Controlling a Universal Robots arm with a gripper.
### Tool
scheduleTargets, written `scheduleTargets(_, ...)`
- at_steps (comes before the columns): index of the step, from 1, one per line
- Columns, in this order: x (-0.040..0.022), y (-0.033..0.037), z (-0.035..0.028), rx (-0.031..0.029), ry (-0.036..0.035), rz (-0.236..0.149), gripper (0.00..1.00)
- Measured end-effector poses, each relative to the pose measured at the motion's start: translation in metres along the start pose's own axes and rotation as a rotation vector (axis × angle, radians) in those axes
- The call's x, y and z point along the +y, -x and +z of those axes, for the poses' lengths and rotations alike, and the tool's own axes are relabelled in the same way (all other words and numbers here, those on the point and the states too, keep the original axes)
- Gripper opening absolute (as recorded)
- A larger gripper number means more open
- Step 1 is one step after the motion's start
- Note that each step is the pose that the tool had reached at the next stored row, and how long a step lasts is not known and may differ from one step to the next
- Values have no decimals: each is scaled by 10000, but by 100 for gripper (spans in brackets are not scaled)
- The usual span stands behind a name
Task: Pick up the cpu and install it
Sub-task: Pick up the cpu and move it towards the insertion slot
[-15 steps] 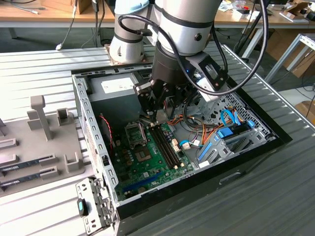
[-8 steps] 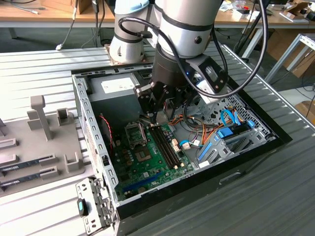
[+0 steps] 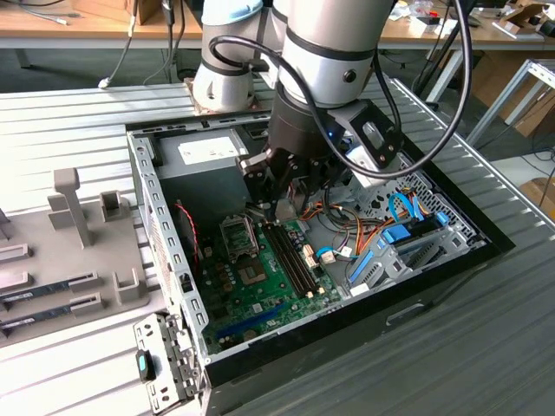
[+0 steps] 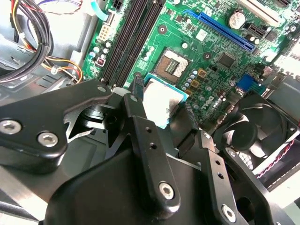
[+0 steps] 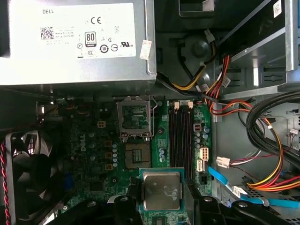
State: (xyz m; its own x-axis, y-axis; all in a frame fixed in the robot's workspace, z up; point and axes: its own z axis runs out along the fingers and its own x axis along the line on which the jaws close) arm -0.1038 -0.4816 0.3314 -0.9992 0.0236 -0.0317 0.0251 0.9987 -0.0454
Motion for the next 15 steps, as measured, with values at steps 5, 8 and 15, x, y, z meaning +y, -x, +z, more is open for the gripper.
scheduleTargets(5,-20,-1,22,0,0,0,47)
scheduleTargets(8,-37,-1,41,0,-1,0,47)
scheduleTargets(15,-52,-2,79,0,0,0,47)
